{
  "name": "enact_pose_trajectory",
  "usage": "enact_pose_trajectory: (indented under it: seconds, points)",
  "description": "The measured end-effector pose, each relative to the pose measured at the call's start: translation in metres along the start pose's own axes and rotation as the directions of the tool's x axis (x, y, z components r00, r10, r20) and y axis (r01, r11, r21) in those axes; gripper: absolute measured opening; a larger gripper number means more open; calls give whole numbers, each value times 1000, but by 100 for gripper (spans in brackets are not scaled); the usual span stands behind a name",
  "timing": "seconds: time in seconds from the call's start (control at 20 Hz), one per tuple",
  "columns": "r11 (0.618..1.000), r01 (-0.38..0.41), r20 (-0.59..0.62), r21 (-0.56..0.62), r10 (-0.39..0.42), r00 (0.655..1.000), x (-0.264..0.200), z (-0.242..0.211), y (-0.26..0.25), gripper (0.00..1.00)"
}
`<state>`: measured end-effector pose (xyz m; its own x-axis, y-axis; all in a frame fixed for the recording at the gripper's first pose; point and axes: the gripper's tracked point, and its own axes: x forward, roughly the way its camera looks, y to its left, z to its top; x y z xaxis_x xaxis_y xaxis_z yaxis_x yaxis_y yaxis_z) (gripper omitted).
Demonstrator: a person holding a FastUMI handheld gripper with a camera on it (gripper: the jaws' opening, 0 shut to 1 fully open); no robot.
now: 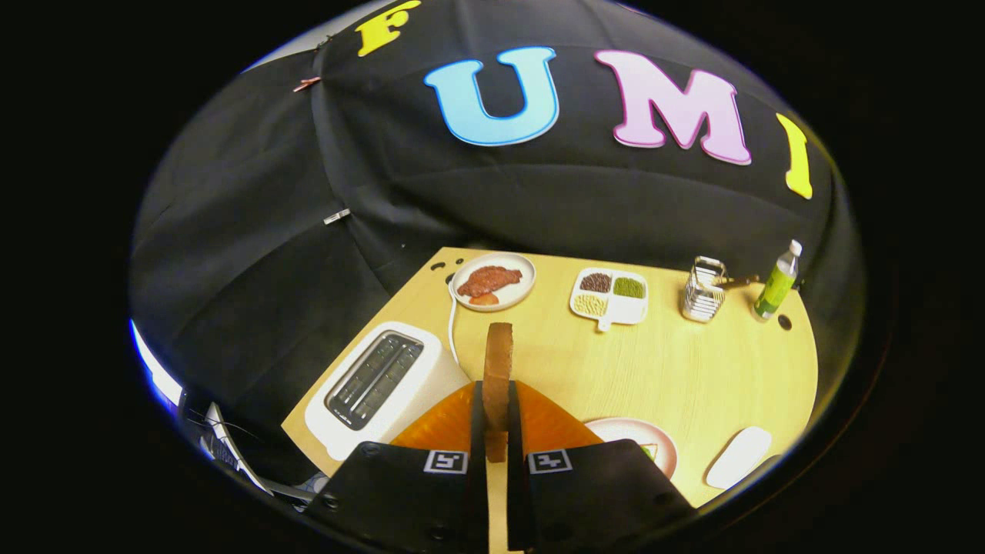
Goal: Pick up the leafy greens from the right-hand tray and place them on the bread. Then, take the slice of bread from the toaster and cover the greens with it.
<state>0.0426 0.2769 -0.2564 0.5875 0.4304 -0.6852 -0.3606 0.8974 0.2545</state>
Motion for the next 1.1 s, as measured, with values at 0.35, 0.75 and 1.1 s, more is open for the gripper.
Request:
enact_pose_trajectory:
  seconds: [0.35,0.75,1.1]
  points:
    - [992,-22,-75,125,32,997,2,-61,-48,14]
    - [972,16,-99,233,8,995,0,-106,-112,14]
    - [942,59,-136,330,-15,991,6,-134,-150,15]
